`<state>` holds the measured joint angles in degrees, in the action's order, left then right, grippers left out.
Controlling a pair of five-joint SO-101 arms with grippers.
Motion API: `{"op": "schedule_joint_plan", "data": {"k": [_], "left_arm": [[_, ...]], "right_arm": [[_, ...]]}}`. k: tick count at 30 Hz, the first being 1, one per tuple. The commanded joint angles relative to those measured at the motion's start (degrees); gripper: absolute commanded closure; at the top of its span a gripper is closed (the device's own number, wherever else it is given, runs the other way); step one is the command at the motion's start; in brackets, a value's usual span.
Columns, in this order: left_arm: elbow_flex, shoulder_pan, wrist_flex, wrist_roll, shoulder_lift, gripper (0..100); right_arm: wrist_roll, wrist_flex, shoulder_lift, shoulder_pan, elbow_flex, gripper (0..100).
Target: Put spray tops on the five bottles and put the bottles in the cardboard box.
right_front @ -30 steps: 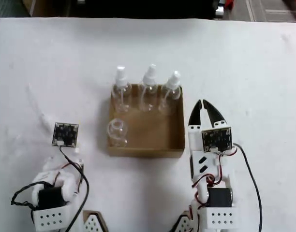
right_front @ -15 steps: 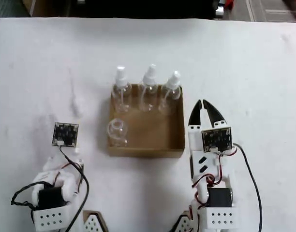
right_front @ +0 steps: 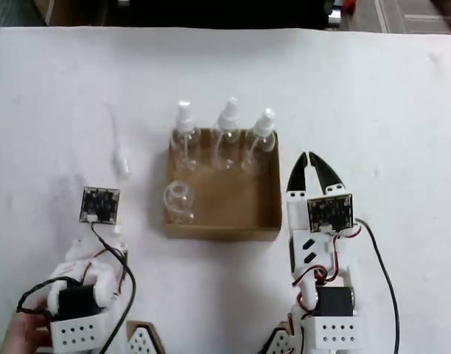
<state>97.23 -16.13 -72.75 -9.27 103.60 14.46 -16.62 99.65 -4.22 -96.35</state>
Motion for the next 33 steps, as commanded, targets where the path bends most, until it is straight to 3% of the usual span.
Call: {"op": "schedule_joint_plan", "data": {"k": [1,27,30,33], "left_arm": [[-0.3,0.3,-0.4,0.5,0.1,98],[-0.3,0.3,-0.4,0.6,0.1,98],[-0.3,1.5,-0.4,0.6,0.2,98],[-0.3,7.3,0.2,0.2,0.2,98]], "right_arm": [[0.5,-0.4,0.0,-0.3,-0.7,98.1],[0.6,0.0,0.1,-0.3,-0.7,98.1],[0.6,-0.4,0.2,-0.3,-0.7,98.1],[0.6,-0.4,0.1,-0.3,-0.7,98.1]]}}
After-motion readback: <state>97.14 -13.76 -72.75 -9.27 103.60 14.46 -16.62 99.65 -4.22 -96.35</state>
